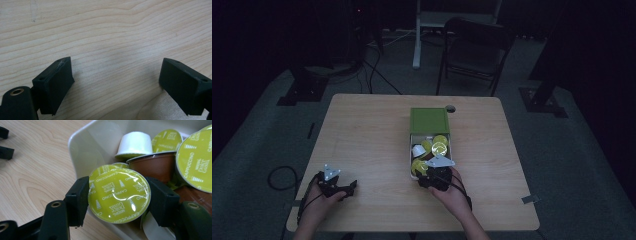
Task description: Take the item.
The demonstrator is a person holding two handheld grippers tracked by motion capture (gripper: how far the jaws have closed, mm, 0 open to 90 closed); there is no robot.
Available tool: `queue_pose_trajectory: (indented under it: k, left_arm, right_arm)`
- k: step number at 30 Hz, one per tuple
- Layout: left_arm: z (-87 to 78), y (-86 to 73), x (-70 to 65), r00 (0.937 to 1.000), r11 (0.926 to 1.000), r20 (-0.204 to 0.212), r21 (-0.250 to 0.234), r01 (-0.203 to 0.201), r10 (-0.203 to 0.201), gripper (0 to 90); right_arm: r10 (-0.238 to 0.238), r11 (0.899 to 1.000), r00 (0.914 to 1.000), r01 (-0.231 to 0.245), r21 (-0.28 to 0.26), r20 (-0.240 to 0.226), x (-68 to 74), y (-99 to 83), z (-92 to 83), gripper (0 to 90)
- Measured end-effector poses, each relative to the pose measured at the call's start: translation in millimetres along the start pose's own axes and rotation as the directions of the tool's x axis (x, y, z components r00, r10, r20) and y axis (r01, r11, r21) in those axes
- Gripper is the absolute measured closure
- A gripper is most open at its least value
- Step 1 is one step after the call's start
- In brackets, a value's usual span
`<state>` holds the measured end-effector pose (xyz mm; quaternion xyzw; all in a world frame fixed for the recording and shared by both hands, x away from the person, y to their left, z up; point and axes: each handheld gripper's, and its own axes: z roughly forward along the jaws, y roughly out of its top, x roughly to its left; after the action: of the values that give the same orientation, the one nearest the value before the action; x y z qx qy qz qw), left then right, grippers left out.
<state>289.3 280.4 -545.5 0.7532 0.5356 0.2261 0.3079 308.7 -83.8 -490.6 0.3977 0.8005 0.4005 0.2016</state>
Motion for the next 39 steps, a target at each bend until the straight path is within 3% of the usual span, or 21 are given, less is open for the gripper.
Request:
queue_pose_trajectory:
  k: [12, 25, 39]
  left_arm:
    - [-0.2, 0.0, 0.2, 1.0000, 1.0000, 0.000, 0.002, -0.003, 0.003, 12.5]
    - [0.0, 0.0, 0.0, 1.0000, 1.0000, 0.000, 0.001, 0.000, 0.000, 12.5]
    - [-0.2, 0.1, 0.2, 1.0000, 1.0000, 0.000, 0.003, -0.002, 0.002, 12.5]
  right_arm:
    - [0.008, 1.000, 0.9999, -0.008, -0.004, -0.013, -2.1, 7.0, -11.3, 38.7]
    - [-0.005, 0.998, 0.9993, 0.003, -0.066, -0.038, -4.4, 22.2, -37.1, 38.8]
    - [0.000, 0.995, 0.9998, -0.002, -0.101, -0.018, -14.0, 30.4, -57.5, 38.8]
